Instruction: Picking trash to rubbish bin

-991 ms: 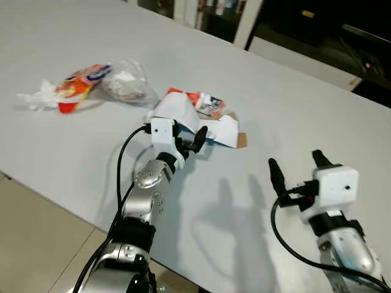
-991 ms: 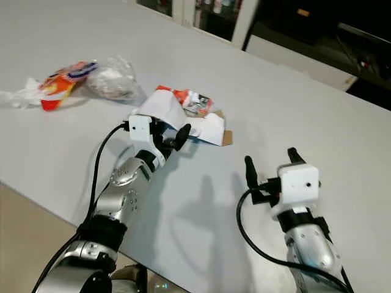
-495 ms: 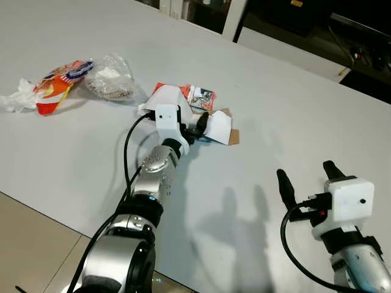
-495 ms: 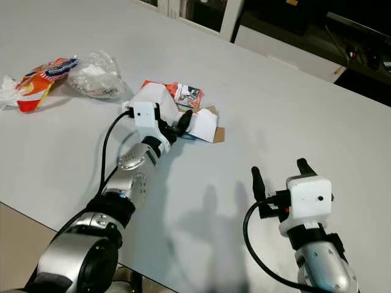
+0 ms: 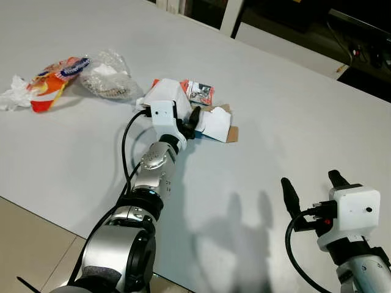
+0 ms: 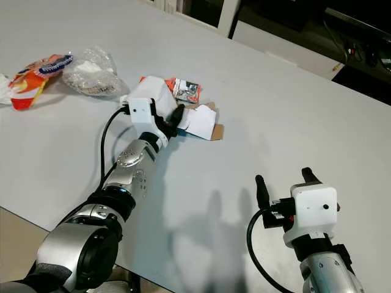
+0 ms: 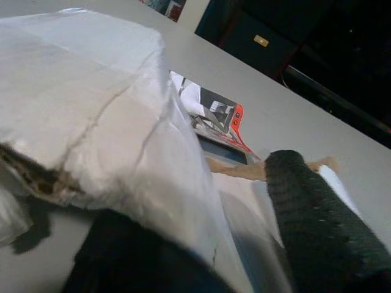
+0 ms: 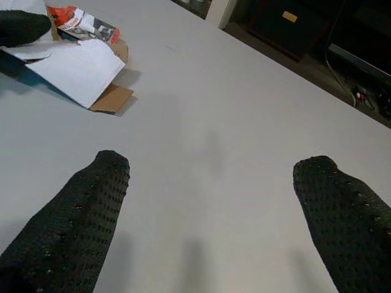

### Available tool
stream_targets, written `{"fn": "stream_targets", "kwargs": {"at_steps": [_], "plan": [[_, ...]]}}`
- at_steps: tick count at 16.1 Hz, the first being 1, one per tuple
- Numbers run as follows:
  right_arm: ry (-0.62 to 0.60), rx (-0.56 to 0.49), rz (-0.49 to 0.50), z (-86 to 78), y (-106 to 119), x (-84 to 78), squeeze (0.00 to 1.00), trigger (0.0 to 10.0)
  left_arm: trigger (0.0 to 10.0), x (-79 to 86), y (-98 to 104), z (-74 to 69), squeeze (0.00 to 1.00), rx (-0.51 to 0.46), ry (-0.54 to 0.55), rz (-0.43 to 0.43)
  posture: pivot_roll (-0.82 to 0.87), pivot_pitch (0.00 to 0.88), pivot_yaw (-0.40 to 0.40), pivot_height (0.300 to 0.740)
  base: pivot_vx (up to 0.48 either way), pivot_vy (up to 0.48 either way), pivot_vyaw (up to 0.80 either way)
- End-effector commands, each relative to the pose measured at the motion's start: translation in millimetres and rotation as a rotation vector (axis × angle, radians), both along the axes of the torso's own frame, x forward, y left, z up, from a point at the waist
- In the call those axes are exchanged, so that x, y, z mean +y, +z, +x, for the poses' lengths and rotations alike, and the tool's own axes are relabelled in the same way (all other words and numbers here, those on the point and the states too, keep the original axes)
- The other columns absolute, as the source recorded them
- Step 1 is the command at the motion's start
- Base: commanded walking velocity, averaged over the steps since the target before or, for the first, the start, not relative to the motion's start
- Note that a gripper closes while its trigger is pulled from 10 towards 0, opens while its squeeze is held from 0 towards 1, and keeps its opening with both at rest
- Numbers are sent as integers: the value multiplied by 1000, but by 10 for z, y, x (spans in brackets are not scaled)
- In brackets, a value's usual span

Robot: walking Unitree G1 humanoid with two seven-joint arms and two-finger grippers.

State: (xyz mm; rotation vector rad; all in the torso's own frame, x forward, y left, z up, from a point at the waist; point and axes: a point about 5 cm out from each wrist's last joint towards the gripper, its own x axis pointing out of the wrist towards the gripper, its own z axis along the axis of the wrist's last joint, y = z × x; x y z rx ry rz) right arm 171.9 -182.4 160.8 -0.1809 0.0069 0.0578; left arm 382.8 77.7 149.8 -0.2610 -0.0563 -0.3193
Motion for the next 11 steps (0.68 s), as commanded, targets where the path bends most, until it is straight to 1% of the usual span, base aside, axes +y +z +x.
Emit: {"fn": "stream_targets", "kwargs": {"at_steps": [1, 8, 11], "plan": [[-35, -3, -36, -37, 47, -66, 0, 10000, 0, -29, -268, -79, 0, 119, -1, 1, -184, 269, -191, 740, 0, 0, 0], [-37, 3, -39, -34, 51, -69, 0, 10000, 0, -4, -269, -71, 0, 111, 19, 1, -184, 262, -189, 740, 0, 0, 0], [-38, 2, -43, -14, 44, -73, 0, 10000, 0, 3, -223, -53, 0, 87, 40, 11, -178, 251, -186, 740, 0, 0, 0]]}}
